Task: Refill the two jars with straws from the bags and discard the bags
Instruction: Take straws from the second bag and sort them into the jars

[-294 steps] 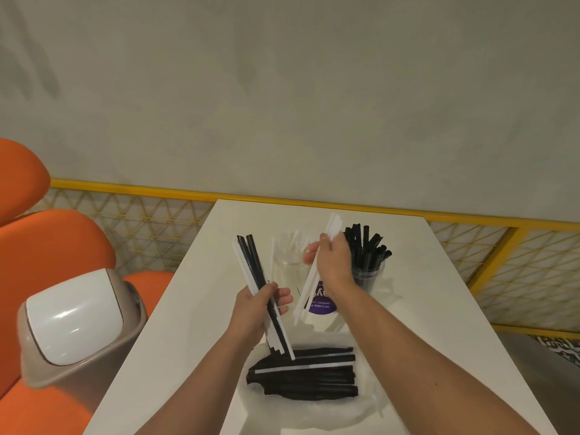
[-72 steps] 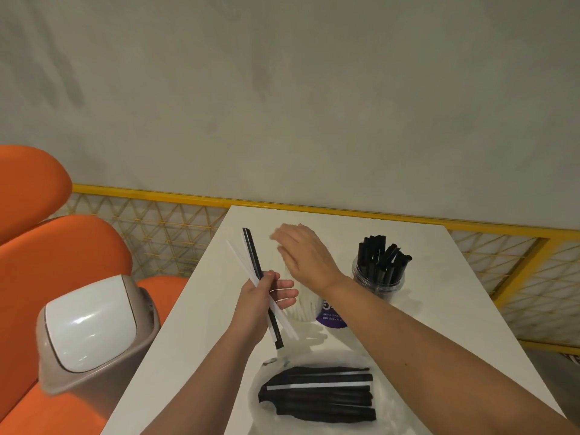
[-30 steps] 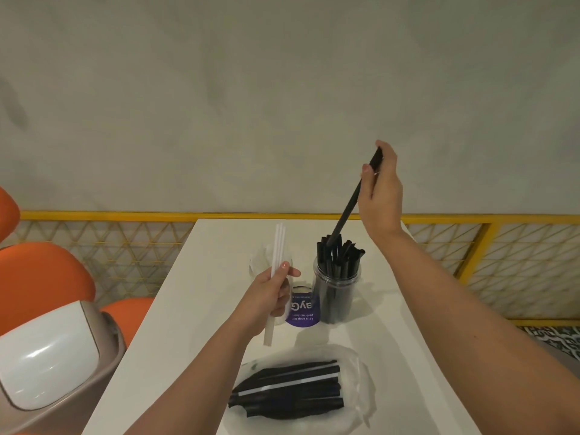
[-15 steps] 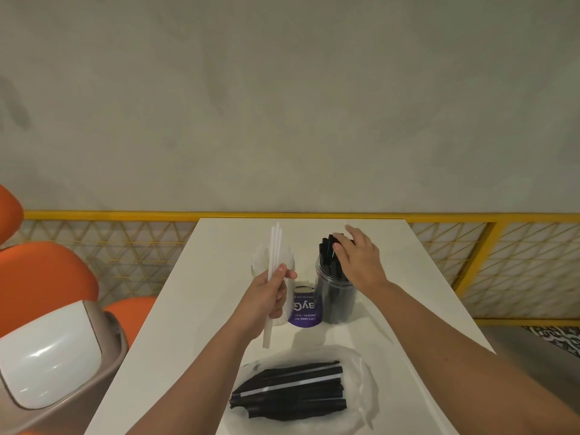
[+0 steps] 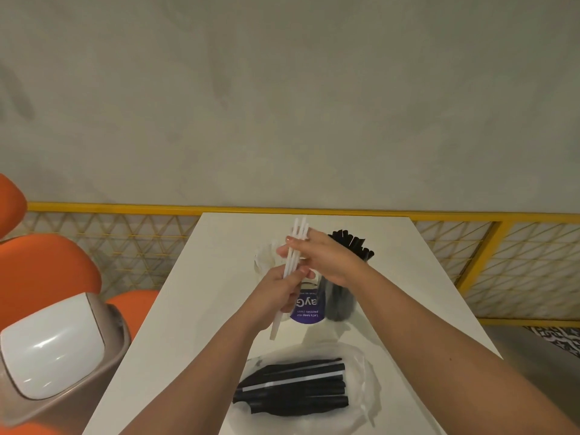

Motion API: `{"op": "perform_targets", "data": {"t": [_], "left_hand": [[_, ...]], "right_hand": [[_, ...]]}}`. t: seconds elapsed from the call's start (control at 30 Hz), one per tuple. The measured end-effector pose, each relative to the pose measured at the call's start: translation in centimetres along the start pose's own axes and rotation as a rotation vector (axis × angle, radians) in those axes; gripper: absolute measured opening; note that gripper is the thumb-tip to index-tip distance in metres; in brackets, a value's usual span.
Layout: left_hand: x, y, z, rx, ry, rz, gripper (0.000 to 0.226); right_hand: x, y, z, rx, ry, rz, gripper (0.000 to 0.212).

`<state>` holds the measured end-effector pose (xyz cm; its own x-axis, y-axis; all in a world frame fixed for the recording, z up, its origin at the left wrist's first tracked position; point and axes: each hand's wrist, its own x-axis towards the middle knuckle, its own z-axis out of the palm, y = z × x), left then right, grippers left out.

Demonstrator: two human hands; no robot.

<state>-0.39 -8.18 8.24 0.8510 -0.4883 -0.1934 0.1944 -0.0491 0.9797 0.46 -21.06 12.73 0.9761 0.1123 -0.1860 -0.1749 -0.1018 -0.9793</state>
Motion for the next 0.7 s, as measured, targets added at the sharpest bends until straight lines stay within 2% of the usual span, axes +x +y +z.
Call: {"op": "perform_targets", "data": {"t": [0.03, 0.07, 0.17, 0.23, 0.33, 0.4, 0.57, 0.7], "left_hand": [[0.0, 0.3, 0.0, 0.024, -0.018, 0.000, 0.022], [0.0, 0.5, -0.2, 0.054, -0.016, 0.001, 0.019], [0.3, 0.6, -1.1, 0.208, 0.075, 0.048, 0.013], [0.4, 0.1, -1.9, 0.333, 0.180, 0.110, 0.024], [0.7, -0.9, -3.5, 0.420, 0.448, 0.211, 0.043], [1.3, -1.7, -4.8, 0.455, 0.555, 0.178, 0.058], [3.1, -3.2, -6.3, 0.571, 0.436, 0.021, 0.095], [4.7, -2.9, -6.5, 0.573, 0.362, 0.018, 0.102]], "right_hand": [[0.0, -0.2, 0.3, 0.033, -0.053, 0.026, 0.025], [0.0, -0.3, 0.4, 0.045, -0.070, 0.033, 0.018], [0.7, -0.7, 0.5, 0.086, 0.010, -0.025, 0.017], [1.0, -1.0, 0.2, 0.076, 0.111, -0.099, 0.016], [1.8, -0.9, -0.4, 0.025, 0.248, -0.210, 0.019], [2.3, -1.0, -0.5, 0.031, 0.308, -0.277, 0.020], [3.8, -1.5, 0.0, 0.055, 0.455, -0.399, 0.017], [4.6, -1.7, 0.4, 0.104, 0.481, -0.412, 0.019]]}}
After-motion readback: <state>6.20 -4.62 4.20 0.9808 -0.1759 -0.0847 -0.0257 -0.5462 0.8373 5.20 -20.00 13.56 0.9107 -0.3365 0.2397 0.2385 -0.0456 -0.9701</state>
